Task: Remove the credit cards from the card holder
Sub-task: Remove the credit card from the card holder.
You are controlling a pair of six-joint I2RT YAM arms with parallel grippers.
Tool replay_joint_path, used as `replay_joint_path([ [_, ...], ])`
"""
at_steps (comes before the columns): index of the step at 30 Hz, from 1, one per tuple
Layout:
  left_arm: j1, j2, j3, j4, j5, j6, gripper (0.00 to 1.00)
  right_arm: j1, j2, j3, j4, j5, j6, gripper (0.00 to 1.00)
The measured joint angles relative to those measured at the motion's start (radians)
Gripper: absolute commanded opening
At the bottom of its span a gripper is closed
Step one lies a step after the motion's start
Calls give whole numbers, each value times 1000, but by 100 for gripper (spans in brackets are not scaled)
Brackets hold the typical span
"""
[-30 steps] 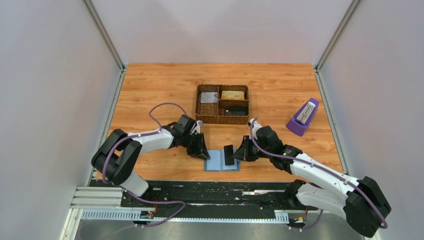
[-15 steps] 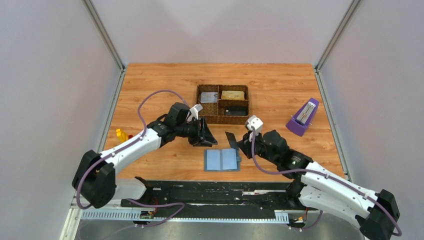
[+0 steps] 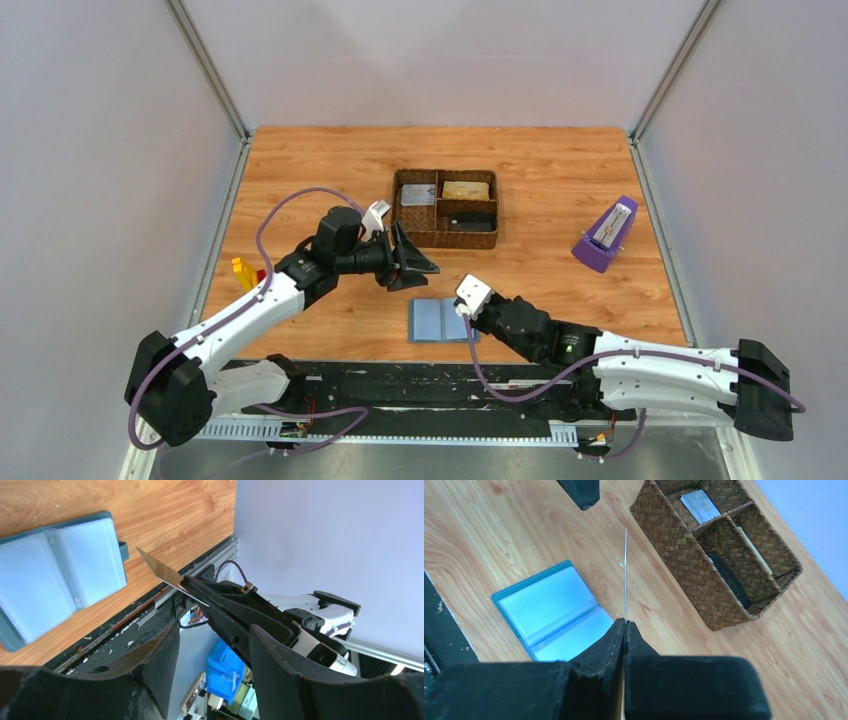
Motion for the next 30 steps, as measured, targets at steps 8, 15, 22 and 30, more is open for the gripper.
replay_joint_path([
  [8, 0, 43, -23, 29, 3, -46, 61, 62, 45, 22, 31, 93, -24, 0],
  [15, 0, 93, -29, 66, 3, -69, 53, 95, 79, 38, 41, 131, -39, 0],
  [22, 0, 134, -35, 116, 10, -94, 31, 111, 109, 43, 51, 153, -45, 1],
  [30, 0, 139, -49, 155, 20, -113, 2, 116, 127, 44, 48, 156, -38, 27],
])
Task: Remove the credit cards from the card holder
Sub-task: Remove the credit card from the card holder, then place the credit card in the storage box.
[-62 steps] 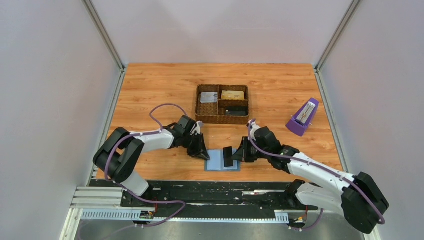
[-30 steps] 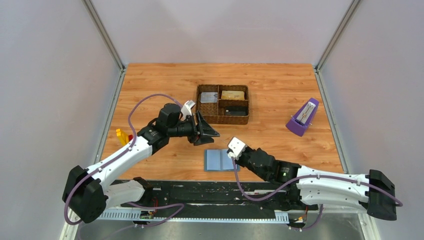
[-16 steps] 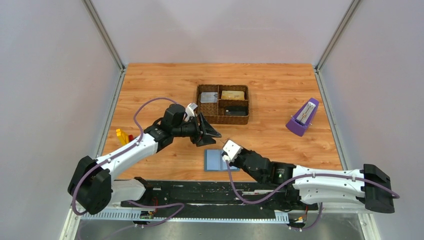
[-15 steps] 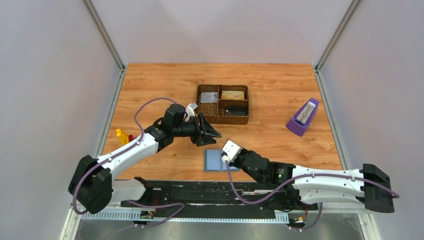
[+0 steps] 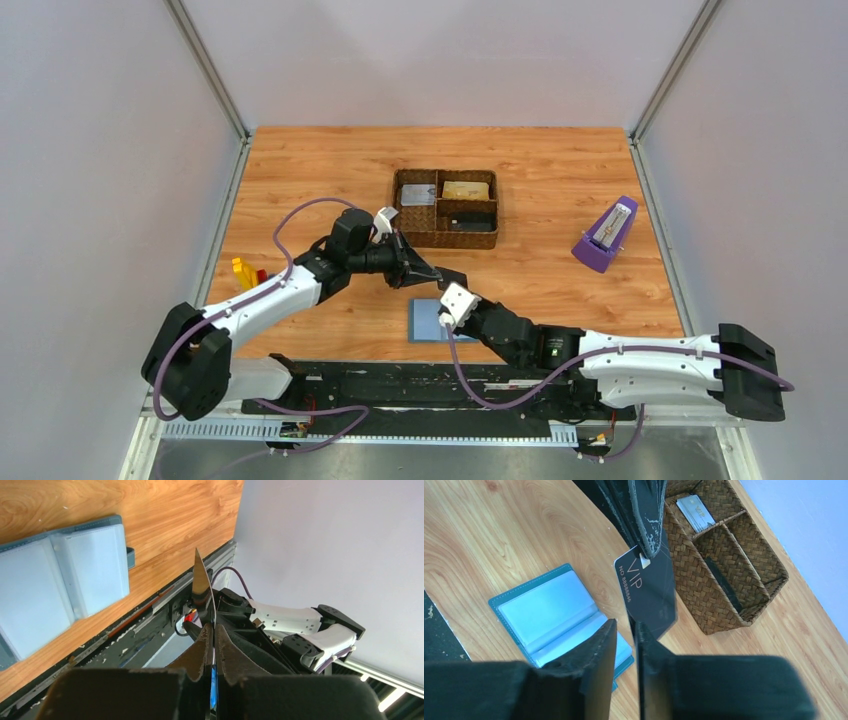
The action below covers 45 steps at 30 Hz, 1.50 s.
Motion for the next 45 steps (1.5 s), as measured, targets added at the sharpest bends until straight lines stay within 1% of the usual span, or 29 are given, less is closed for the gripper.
replay_joint_path([
  [1, 0, 2, 0, 5, 1, 1, 0, 0, -1, 0, 0, 0, 3, 30],
  [6, 0, 21, -1, 37, 15, 16, 0, 0, -44, -2, -18, -3, 39, 49],
  [11, 0, 39, 8, 34, 51, 109, 0, 0, -156, -1, -85, -16, 137, 69],
  [15, 0, 43, 35, -13, 56, 208, 0, -2, -224, -1, -153, -16, 244, 76],
  [19, 3, 42, 45, -36, 53, 280, 0, -14, -246, 6, -222, -16, 351, 83],
  [22, 9, 42, 52, -67, 52, 326, 0, -27, -245, 35, -274, -16, 442, 99],
  [23, 11, 42, 58, -80, 49, 343, 0, -31, -245, 48, -285, -17, 476, 100],
  [28, 35, 42, 109, -150, 32, 421, 0, -34, -217, 115, -302, -23, 584, 100],
  [33, 77, 63, 206, -208, 12, 492, 0, -34, -177, 177, -334, -27, 673, 100],
  [37, 94, 121, 303, -237, -27, 545, 0, -34, -184, 213, -354, -26, 726, 100],
  [45, 101, 311, 510, -239, -86, 608, 0, -34, -261, 269, -389, -5, 788, 100],
])
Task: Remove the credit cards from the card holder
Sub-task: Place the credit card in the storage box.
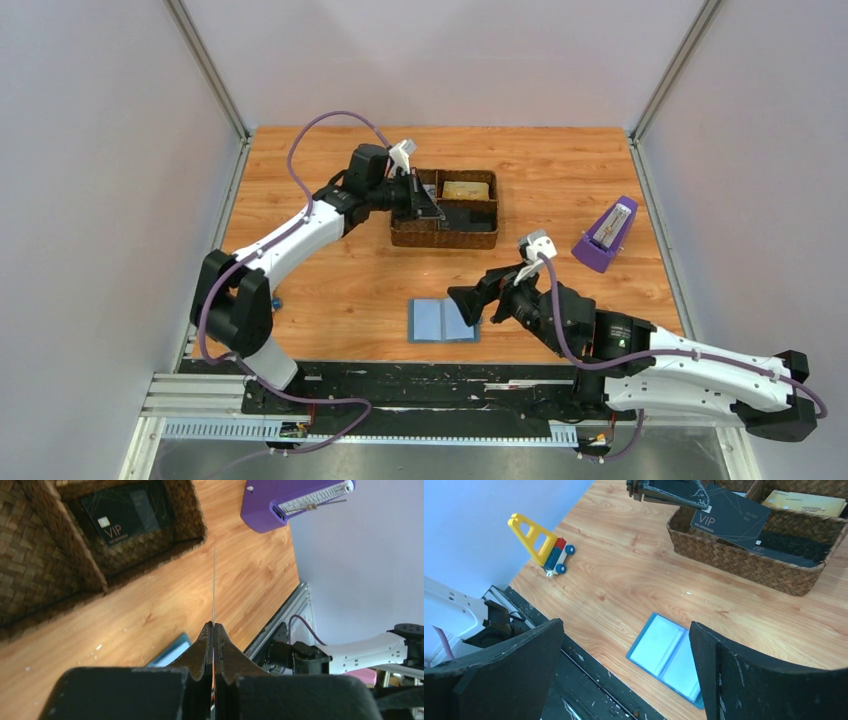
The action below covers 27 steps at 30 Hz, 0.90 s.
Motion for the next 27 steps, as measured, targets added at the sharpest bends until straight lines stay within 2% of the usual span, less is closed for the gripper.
replay_joint_path([
  [4, 0, 96, 60, 31, 1, -2, 0, 0, -30, 21, -43, 31, 16, 100],
  [14, 0, 273, 101, 107, 11, -16, 0, 0, -31, 44, -108, 73, 41, 100],
  [27, 0, 341, 138, 228, 32, -69, 0, 0, 8, 44, -127, 76, 44, 100],
])
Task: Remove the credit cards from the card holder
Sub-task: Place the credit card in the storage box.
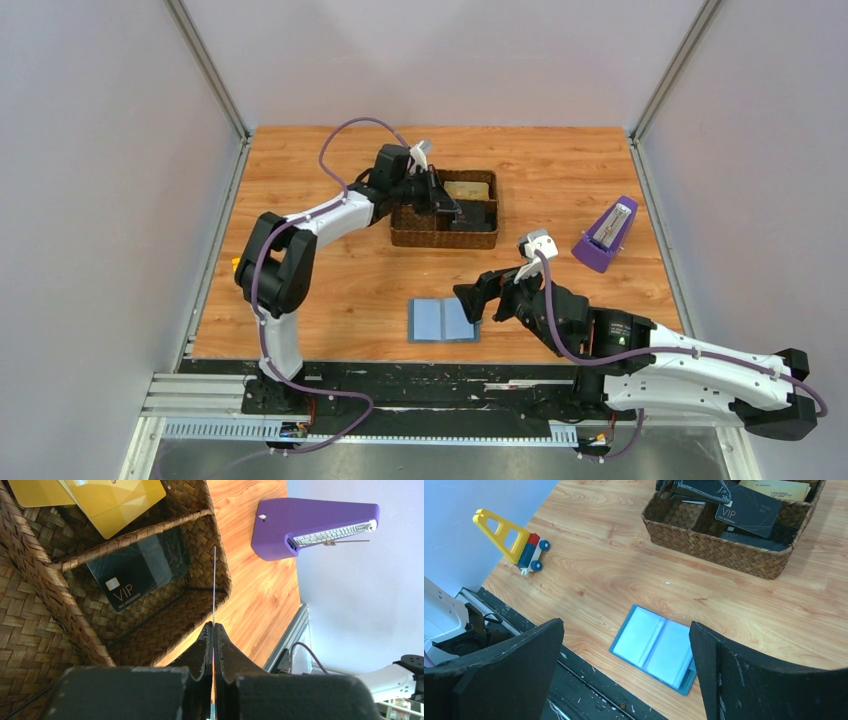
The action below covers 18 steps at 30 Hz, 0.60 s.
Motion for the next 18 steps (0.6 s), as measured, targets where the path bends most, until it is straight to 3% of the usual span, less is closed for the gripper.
replay_joint_path([
  [18, 0, 135, 31, 59, 15, -48, 1, 0, 26, 8, 0, 8, -3, 100],
])
